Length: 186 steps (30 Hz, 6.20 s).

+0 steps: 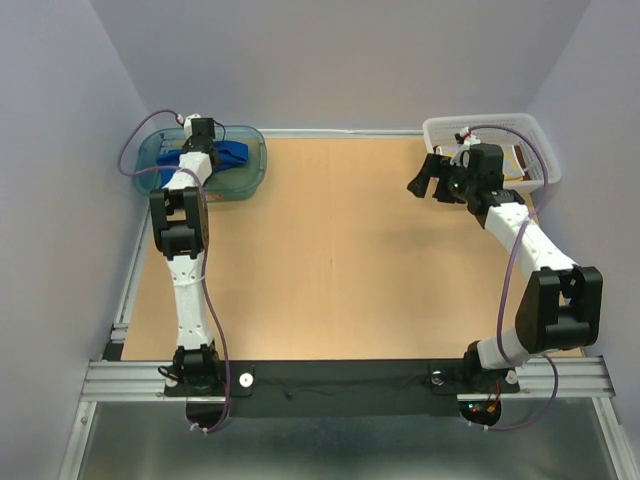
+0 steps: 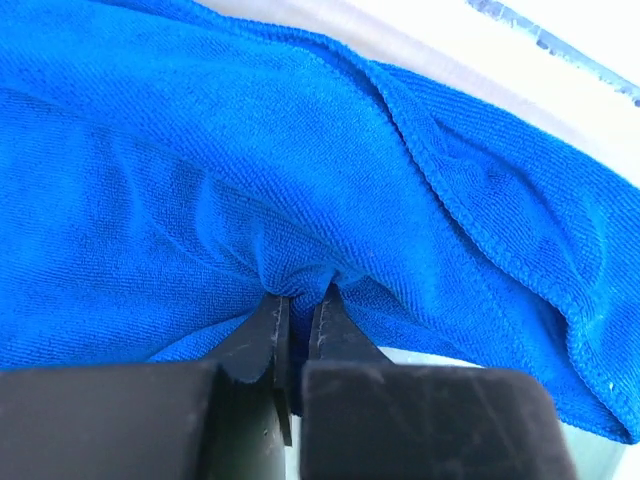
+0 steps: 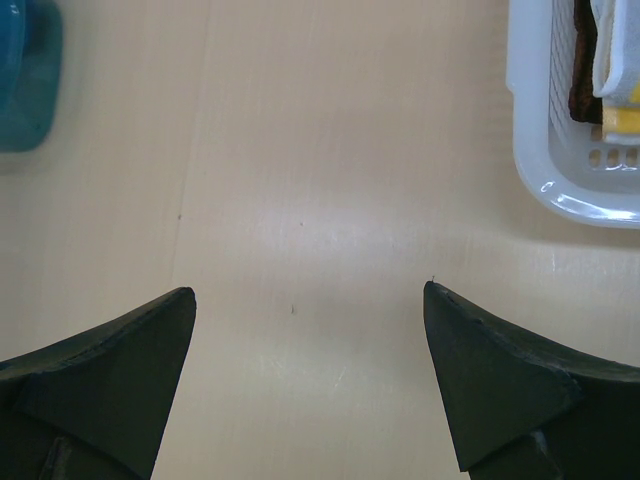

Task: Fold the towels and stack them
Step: Grab crumpled towel, then move the towel to the center of the board, then flatten out the crumpled towel

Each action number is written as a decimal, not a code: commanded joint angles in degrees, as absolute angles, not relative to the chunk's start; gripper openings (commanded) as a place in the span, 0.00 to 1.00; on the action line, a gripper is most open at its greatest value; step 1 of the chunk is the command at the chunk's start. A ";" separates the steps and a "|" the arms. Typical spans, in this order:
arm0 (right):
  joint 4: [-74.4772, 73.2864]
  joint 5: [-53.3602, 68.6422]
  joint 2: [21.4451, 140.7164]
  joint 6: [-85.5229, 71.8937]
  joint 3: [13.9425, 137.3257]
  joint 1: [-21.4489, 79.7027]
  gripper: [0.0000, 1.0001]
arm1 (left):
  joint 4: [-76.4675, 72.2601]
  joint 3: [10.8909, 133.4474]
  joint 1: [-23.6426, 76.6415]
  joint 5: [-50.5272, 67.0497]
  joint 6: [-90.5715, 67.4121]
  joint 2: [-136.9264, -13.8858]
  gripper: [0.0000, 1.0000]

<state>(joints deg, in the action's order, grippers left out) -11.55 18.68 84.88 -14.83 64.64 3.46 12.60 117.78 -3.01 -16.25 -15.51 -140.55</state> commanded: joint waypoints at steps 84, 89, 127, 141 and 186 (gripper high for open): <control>-19.86 -6.84 91.08 -5.62 77.15 21.71 0.00 | 6.59 49.84 31.55 -11.59 -26.45 -88.10 0.00; -19.78 -9.23 84.47 -8.43 79.01 21.18 0.00 | 6.68 42.56 30.76 -14.41 -30.75 -74.73 0.00; -23.57 -7.91 73.47 -26.19 46.67 19.78 0.59 | 11.50 65.46 36.20 5.81 -14.77 -88.28 0.77; -14.95 -2.64 83.31 -19.95 47.90 15.29 0.53 | 12.75 68.04 41.40 2.29 -18.63 -102.04 0.68; -13.10 8.17 95.99 -10.74 65.30 13.00 0.27 | 14.77 42.00 40.87 -5.89 -30.85 -72.33 0.56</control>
